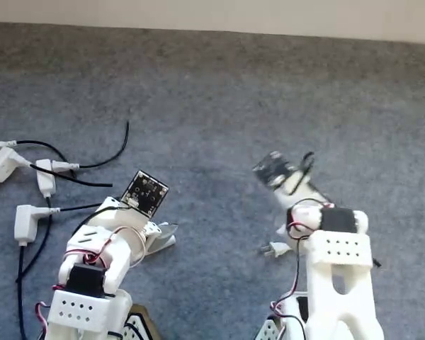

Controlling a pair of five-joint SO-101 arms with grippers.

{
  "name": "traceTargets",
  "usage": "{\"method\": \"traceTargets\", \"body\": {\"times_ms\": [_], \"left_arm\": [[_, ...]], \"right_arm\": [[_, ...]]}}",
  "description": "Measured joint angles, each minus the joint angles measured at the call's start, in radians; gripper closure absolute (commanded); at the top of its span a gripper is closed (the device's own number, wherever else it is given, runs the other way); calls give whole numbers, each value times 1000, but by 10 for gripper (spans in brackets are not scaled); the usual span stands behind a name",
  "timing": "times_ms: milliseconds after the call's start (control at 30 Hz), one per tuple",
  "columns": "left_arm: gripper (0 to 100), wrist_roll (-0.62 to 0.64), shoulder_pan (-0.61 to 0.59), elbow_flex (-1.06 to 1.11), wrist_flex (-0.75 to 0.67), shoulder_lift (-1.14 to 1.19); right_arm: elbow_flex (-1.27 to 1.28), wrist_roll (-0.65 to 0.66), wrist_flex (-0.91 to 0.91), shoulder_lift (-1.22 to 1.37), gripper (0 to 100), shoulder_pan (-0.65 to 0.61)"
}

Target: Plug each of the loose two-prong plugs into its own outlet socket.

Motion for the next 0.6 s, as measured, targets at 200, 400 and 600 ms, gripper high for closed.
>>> {"method": "traceTargets", "body": {"times_ms": [200, 400, 600], "left_arm": [[642, 0, 0, 11, 0, -2], [642, 0, 2, 14, 0, -2], [642, 0, 2, 14, 0, -2]], "right_arm": [[-46, 158, 20, 167, 678, -49], [-175, 344, -5, 442, 738, 14], [-173, 583, -3, 473, 695, 60]]}}
